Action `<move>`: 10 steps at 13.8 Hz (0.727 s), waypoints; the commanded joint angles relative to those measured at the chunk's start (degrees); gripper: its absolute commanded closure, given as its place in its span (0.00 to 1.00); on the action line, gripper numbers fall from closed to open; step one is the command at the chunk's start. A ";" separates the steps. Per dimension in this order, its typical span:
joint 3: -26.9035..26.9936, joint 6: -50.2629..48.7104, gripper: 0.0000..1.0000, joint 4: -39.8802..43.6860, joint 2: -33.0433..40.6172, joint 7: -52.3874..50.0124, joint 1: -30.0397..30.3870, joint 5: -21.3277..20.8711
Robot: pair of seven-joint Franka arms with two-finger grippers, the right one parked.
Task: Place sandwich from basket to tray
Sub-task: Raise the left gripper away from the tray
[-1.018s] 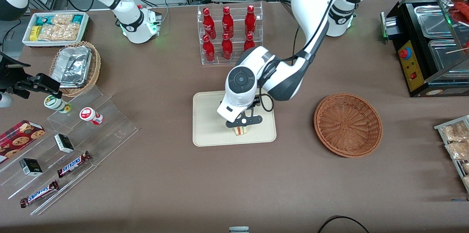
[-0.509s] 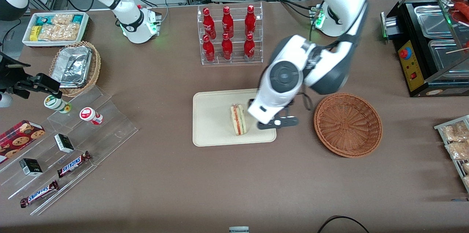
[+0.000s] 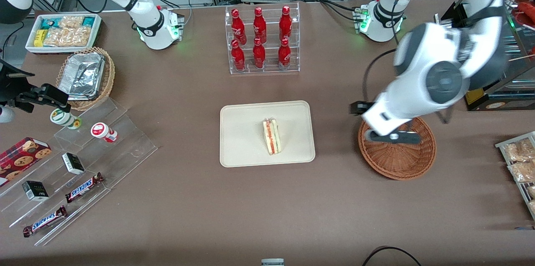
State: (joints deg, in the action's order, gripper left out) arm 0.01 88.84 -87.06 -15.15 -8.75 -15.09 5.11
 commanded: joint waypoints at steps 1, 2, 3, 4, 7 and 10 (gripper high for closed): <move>-0.80 -1.91 0.00 -2.76 4.60 4.96 5.05 0.34; -0.72 -2.44 0.00 -2.76 5.30 4.97 5.24 -0.27; -0.80 -2.44 0.00 -3.20 6.18 5.06 5.86 -1.06; -1.76 -2.44 0.00 -4.86 7.93 5.14 9.52 -1.50; -6.42 -3.75 0.00 -7.77 13.21 5.67 14.03 -3.08; -7.31 -6.91 0.00 -7.60 15.67 7.42 16.23 -3.26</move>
State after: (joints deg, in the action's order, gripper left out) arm -5.80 83.39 -92.41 -3.03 -3.55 -1.02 2.80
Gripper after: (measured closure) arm 0.000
